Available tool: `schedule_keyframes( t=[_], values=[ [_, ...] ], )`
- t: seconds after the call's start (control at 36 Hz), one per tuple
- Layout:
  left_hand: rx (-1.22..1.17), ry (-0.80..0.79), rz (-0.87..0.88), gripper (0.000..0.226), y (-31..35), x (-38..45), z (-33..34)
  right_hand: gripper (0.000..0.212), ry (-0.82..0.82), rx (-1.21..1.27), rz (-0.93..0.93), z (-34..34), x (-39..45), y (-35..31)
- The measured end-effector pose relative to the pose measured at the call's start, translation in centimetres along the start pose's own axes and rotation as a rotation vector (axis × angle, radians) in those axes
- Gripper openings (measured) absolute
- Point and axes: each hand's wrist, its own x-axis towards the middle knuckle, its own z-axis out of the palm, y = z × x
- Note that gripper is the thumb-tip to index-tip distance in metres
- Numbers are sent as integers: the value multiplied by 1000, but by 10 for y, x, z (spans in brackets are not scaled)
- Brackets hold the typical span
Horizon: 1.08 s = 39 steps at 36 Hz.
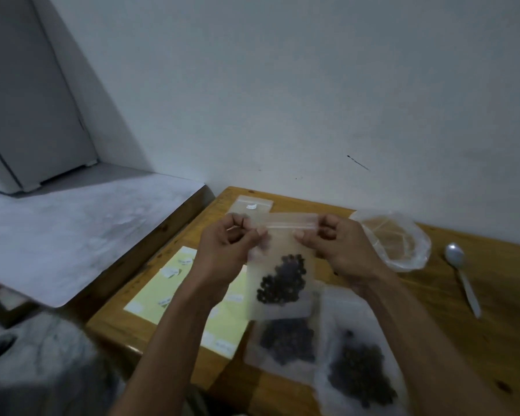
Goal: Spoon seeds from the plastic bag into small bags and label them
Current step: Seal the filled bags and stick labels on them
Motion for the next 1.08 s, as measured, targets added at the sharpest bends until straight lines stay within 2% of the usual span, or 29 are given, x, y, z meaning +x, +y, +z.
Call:
schedule_keyframes(
  t=[0.06,0.17,0.28,0.33,0.39,0.56,0.67,0.75,0.89,0.97,1.08],
  values=[
    [-68,9,10,18,11,0,-6,22,-23,89,7,11,2,-8],
    [-79,40,23,39,26,-4,-25,13,-97,187,-19,43,7,-25],
    [-81,134,55,32,32,-13,-54,13,-162,189,-74,83,11,-35],
    [-64,189,76,29,34,-20,-68,9,-152,84,-139,100,14,-29],
    [-55,276,84,26,35,-27,-83,15,-154,-72,-179,112,14,-21],
    [-44,531,59,20,30,-45,-134,20,-347,-776,-70,130,-6,6],
    [-59,600,12,21,27,-48,-151,23,-424,-967,39,150,-13,18],
    [-58,617,-31,21,22,-46,-155,26,-412,-1059,30,161,-19,19],
    [-56,636,-61,22,14,-41,-158,23,-407,-1028,16,168,-15,27],
    [-70,651,-81,25,10,-40,-158,28,-359,-896,17,161,-12,27],
    [-115,625,-109,31,10,-38,-149,25,-177,-619,-186,149,-15,4]
  ],
)
